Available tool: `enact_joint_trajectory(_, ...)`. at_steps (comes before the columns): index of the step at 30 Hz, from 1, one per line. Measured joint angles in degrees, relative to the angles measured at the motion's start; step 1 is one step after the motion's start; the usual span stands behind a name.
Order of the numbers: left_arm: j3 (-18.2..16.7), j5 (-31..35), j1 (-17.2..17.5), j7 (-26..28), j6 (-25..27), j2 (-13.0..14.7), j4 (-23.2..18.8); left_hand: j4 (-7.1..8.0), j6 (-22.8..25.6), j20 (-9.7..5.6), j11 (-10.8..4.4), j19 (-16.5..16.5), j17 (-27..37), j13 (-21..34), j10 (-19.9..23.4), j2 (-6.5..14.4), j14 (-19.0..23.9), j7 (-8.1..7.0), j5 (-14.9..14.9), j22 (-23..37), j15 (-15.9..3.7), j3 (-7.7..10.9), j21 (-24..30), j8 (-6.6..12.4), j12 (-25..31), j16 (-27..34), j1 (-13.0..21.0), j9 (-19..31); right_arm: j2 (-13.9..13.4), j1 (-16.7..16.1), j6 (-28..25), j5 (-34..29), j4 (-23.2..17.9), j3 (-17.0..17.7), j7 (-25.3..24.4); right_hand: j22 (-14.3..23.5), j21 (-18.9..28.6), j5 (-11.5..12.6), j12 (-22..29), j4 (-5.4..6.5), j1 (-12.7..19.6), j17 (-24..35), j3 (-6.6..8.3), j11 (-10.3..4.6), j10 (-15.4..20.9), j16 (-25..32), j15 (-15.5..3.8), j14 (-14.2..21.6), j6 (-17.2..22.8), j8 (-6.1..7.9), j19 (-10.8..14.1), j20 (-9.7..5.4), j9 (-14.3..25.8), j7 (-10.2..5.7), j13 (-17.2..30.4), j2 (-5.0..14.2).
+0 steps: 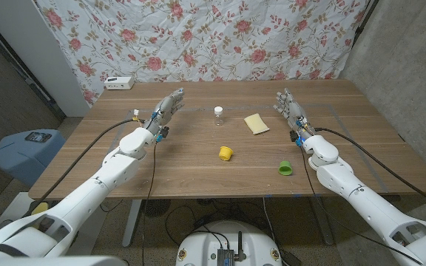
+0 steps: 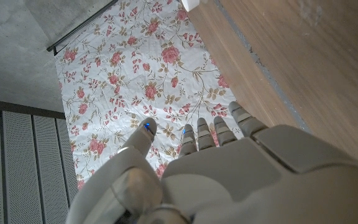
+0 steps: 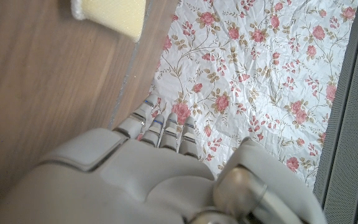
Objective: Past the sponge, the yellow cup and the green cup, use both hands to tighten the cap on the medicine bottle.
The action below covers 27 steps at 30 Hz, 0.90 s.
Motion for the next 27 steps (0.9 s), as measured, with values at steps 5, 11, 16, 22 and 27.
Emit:
enact_joint_trajectory(5,0.4,0.8,0.0,0.3,0.5,0.4,-0.9,-1.54,-0.2,-0.01,-0.4,0.0,0.0,0.0,0.4,-1.1,0.3,-0.78,0.0,0.0,-0.32,-0.51,-0.6,0.0,0.0,0.0,1.1,0.0,0.4,0.4,0.7,0.0,1.0,0.0,0.3,0.0,-0.3,0.0,0.0,0.0,0.0,-0.1,0.0,0.22,0.2,0.0,0.21,0.2,0.0,0.0,0.0,0.0,0.0,0.02,0.0,0.0)
enact_joint_trajectory(11,1.0,1.8,-0.9,0.2,1.2,0.5,-1.2,-4.2,-0.4,0.55,-1.02,-0.9,0.0,0.0,0.4,-3.4,0.3,-1.77,0.0,0.0,-0.32,-1.43,-0.8,0.0,-0.2,0.0,3.0,0.0,0.7,0.8,1.4,-0.1,2.1,0.0,0.4,0.0,-0.4,0.0,0.0,0.0,0.0,-0.3,0.0,0.09,0.7,0.0,0.21,0.2,0.2,0.0,0.0,0.0,0.0,0.21,0.0,0.0)
enact_joint_trajectory(16,1.8,3.2,-2.1,0.0,2.0,0.6,-1.2,-5.26,-0.4,1.33,-1.34,-1.3,0.2,0.0,0.7,-4.5,0.5,-2.39,0.0,0.0,-0.53,-1.68,-1.0,0.0,-0.2,0.2,3.9,0.0,1.0,1.2,1.8,-0.1,2.9,0.0,0.4,0.0,-0.4,0.0,0.0,-0.24,0.0,-0.3,0.24,0.09,0.7,0.0,0.21,0.2,0.2,0.0,0.0,0.0,0.0,0.21,0.0,0.01)
enact_joint_trajectory(22,2.9,5.6,-3.8,-0.1,2.2,0.5,-0.7,-5.94,-0.4,1.66,-1.73,-1.0,0.3,0.0,1.1,-5.2,0.8,-2.39,0.2,0.0,-0.42,-1.76,-1.0,0.39,-0.2,0.2,4.6,0.0,1.1,1.6,2.2,-0.1,3.8,0.1,0.7,0.0,-0.4,0.0,0.0,-0.24,0.0,-0.3,0.24,0.09,0.7,0.0,0.21,0.2,0.2,0.0,0.3,-0.29,0.0,0.21,0.0,0.01)
enact_joint_trajectory(27,3.7,7.9,-4.7,0.5,2.4,0.5,-0.6,-6.35,0.2,1.85,-2.14,-2.4,0.3,0.0,2.0,-5.2,1.2,-3.23,0.4,0.0,-0.41,-1.7,-1.3,0.61,-0.2,0.2,7.3,0.0,1.1,1.9,2.2,0.1,4.5,0.2,1.2,0.0,-0.9,0.0,0.0,-0.24,0.0,-0.6,0.24,0.09,0.7,0.0,0.21,0.2,0.2,0.0,0.3,-0.29,0.0,0.21,0.0,0.01)
